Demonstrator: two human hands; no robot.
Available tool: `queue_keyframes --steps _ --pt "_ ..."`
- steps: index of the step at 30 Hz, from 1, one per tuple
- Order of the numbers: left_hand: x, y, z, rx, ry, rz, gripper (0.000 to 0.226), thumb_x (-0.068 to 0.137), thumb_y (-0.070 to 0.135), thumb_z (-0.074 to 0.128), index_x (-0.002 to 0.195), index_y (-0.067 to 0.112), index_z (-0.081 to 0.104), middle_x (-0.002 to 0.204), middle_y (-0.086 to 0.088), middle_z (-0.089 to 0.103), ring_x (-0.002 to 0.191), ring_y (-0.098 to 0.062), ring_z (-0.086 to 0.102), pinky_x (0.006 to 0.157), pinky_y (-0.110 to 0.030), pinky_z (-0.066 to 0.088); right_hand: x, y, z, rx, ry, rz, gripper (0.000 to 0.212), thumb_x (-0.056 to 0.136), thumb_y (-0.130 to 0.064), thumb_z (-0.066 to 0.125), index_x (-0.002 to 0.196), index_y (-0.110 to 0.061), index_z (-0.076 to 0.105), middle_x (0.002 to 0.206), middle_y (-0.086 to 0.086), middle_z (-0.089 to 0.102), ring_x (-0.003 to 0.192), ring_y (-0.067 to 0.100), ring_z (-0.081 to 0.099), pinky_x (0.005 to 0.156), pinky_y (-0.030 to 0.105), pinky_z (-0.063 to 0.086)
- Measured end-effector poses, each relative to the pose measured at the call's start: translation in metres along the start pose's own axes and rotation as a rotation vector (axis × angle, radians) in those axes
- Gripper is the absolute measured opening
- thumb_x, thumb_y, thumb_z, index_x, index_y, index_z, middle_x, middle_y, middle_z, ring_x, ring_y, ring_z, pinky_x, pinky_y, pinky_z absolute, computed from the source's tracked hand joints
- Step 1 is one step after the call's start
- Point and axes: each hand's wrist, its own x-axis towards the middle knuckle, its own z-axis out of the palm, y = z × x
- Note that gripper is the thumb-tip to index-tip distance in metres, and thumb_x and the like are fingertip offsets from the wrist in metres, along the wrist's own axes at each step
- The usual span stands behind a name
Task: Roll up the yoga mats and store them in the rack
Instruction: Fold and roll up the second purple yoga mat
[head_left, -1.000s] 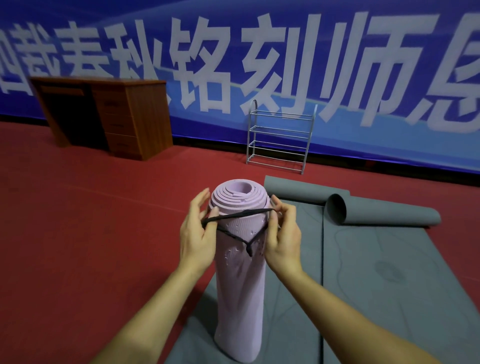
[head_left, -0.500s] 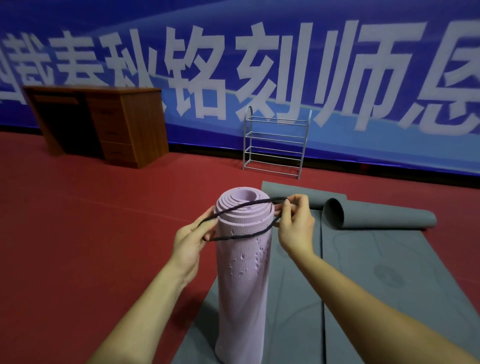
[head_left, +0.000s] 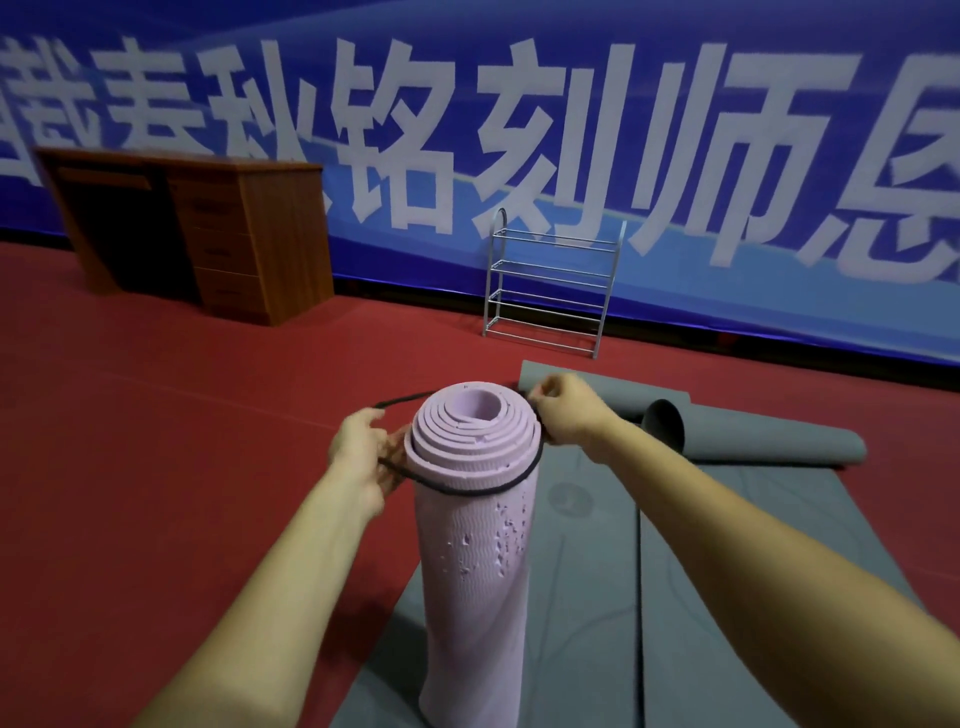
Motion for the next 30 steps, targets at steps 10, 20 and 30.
queue_keyframes --steps 10,20,30 --pt "0.021 -0.038 -0.037 -0.08 -0.29 -0.15 0.026 0.086 0.037 0.072 0.1 0.02 0.059 0.059 0.009 0.029 0.042 -0.004 0.021 0.04 -0.014 0.021 -0.023 0.065 0.054 1.283 -0.284 0.282 0.027 0.104 -0.041 0.05 0.127 -0.034 0.062 0.077 0.003 0.025 0.06 0.014 0.025 0.064 0.027 0.03" --pt "0.034 -0.11 -0.056 0.639 -0.498 0.276 0.112 0.064 0.038 0.095 0.155 0.023 0.031 0.146 0.021 0.046 0.128 0.012 0.051 0.103 -0.012 0.043 -0.041 0.132 0.066 0.521 -0.332 -0.141 0.1 0.067 -0.068 0.085 0.151 -0.042 0.039 0.152 -0.019 0.051 0.137 0.001 0.051 0.115 0.034 0.044" --pt "0.063 -0.165 -0.106 1.14 -0.404 0.062 0.095 0.05 0.082 0.084 0.131 0.058 0.04 0.141 0.011 0.06 0.129 -0.007 0.056 0.111 -0.037 0.046 -0.055 0.18 0.109 0.346 -0.438 -0.012 0.121 0.057 -0.072 0.089 0.156 -0.048 0.025 0.147 -0.031 0.049 0.137 -0.01 0.044 0.12 0.027 0.036"
